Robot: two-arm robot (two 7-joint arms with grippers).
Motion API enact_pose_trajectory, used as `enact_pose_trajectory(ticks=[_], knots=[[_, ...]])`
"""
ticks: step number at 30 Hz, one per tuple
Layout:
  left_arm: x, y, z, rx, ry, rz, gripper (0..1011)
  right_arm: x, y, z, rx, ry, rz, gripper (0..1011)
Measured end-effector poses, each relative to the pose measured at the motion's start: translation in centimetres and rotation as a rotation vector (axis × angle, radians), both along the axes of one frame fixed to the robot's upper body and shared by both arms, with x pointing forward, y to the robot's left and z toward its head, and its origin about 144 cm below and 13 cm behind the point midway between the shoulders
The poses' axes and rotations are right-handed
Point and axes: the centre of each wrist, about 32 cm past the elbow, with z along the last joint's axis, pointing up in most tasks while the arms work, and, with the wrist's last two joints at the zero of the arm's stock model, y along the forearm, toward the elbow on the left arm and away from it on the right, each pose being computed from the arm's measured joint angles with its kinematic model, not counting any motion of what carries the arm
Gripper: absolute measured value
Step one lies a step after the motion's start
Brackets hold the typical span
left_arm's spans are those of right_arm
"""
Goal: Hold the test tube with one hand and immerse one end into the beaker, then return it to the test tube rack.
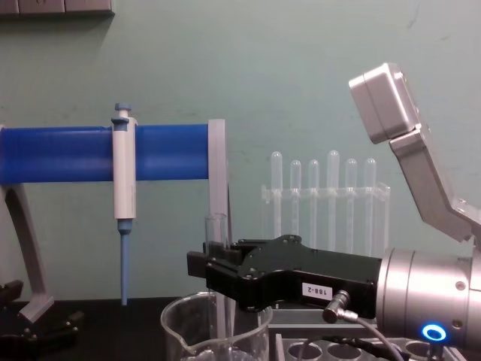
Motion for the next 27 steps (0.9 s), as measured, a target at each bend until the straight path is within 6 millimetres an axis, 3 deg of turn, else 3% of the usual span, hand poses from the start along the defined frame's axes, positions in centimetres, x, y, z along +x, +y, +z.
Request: enact_pose_trajectory(ticks=[27], knots=[[0.0,0.0,0.0,0.0,0.0,0.0,1000,0.05,0.04,0.05,0.001,0.0,0.003,226]])
